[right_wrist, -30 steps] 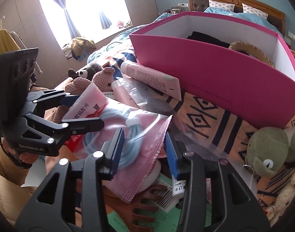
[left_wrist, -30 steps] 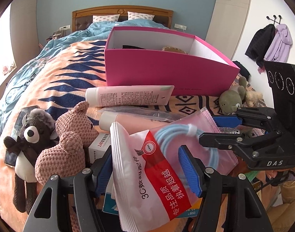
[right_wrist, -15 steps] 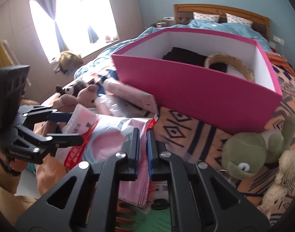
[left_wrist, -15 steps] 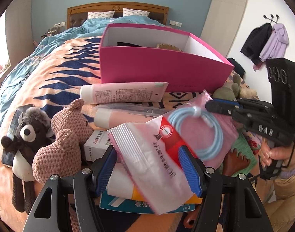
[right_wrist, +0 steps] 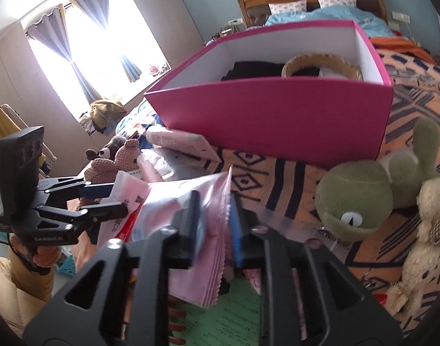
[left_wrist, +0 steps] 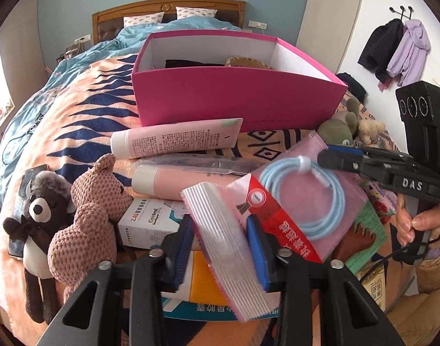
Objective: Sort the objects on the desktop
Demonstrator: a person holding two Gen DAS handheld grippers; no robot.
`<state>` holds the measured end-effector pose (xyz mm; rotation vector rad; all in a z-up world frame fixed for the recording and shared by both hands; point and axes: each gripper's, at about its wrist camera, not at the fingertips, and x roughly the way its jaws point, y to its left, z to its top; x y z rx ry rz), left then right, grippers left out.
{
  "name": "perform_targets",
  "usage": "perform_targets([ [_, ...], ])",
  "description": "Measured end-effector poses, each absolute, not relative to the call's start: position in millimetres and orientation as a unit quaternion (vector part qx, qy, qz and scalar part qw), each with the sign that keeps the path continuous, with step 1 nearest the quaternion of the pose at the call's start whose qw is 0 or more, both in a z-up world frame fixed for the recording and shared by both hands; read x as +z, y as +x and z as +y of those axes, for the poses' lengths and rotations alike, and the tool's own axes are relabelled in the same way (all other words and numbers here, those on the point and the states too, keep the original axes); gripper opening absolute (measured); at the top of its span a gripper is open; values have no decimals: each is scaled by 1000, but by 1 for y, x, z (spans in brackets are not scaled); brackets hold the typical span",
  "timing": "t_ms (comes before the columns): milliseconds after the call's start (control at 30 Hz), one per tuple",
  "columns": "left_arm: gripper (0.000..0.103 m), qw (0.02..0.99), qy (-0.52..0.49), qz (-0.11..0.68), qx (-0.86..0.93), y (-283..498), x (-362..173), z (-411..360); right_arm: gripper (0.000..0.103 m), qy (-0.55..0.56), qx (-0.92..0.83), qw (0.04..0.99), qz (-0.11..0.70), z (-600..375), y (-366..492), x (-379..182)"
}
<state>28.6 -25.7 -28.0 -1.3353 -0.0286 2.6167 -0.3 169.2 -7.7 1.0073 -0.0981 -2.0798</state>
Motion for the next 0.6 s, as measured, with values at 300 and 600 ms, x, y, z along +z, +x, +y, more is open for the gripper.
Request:
perform_targets([
  [300,13,105,-456,-12,884,19,-27,-23,13,381,-825,418,-6,169,16,-4],
  [600,11,108,-432,-30,895,13,-4,-28,5,338,-835,434,-3,166,25,24],
])
